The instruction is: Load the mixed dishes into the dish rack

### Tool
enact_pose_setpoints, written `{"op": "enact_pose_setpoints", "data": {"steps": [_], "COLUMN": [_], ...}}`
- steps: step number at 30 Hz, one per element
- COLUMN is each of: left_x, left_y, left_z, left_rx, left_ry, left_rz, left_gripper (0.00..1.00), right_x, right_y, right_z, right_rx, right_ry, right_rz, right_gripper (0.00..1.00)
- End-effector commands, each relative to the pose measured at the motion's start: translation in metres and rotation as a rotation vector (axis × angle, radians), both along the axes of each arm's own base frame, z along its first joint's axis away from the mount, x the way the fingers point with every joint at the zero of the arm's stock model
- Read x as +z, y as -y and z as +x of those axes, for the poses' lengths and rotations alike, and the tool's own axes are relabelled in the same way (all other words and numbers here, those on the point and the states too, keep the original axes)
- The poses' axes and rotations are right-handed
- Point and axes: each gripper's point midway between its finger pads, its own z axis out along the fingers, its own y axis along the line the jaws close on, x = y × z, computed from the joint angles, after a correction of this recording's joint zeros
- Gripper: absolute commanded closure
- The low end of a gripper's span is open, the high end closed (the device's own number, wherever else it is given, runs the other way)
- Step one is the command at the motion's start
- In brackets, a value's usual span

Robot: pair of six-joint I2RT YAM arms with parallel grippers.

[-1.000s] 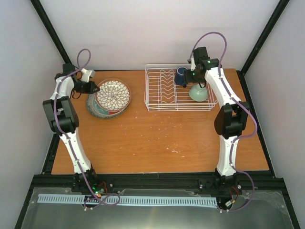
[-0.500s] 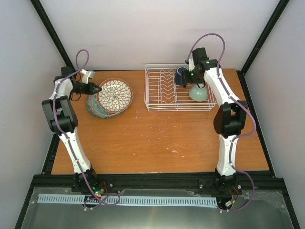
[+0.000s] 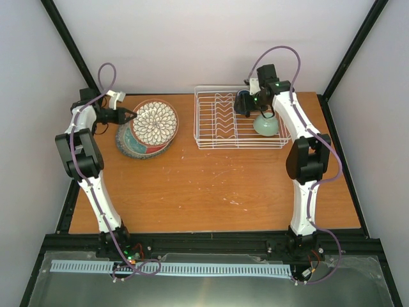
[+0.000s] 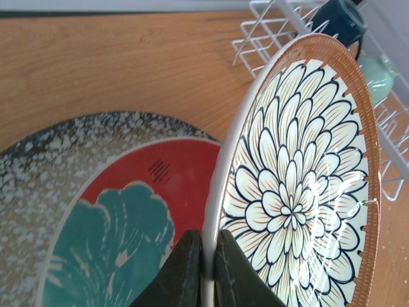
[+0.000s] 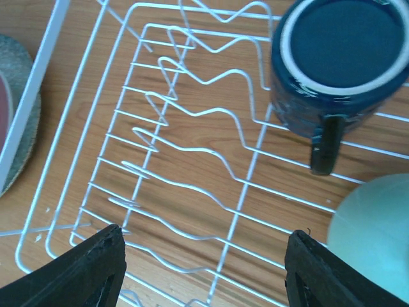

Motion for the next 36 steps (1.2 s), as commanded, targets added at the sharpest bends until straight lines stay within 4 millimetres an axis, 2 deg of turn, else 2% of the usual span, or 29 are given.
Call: {"op": "enact_pose_setpoints", "data": {"steps": [1,5,7,12,16,18,21,26,31,36], "left_x": [0.097,0.123,0.144,0.175,0.185,0.187,0.192,0.194,0.206,0.215], "left_y": [0.016,0.017,0.021,0.031,0.057,0.078,0.106,0.154,0.187,0.203], "left_z": [0.004,0.003,-0.002,-0.011,-0.015,-0.014,-0.012,0.007,0.025,0.043], "left_rx": [-0.095,-0.061,-0.053,-0.054,-0.11,-0.147,-0.186,-0.18,-0.175,-0.119], "left_ry": [0.262,0.323,0.382,0.465,0.496,0.498,0.522,0.591,0.663,0.746], "left_rz": [-0.152,-0.137,-0.118,-0.108,-0.133,-0.154,-0.184,-0.112,-0.069,-0.013], "left_gripper": [0.99,0.99,0.99,0.99,0.99,0.99,0.99,0.99,0.99,0.99], "right_x": [0.012,0.021,0.021,0.022,0.027,0.035,0.045,0.061,0.071,0.079], "right_y": [-0.023,-0.024,-0.024,-0.031,-0.04,-0.049,-0.05,-0.024,0.007,0.047], "right_z": [-0.004,-0.001,0.0,0.001,-0.002,-0.007,-0.011,-0.008,-0.01,-0.014], "right_rx": [0.083,0.078,0.078,0.091,0.132,0.181,0.203,0.099,-0.04,-0.222], "right_ry": [0.044,0.098,0.1,0.106,0.121,0.141,0.206,0.329,0.429,0.528], "right_rz": [0.107,0.124,0.128,0.166,0.227,0.275,0.287,0.196,0.133,0.035], "right_gripper": [0.32,0.32,0.32,0.32,0.32,0.32,0.32,0.32,0.32,0.32]}}
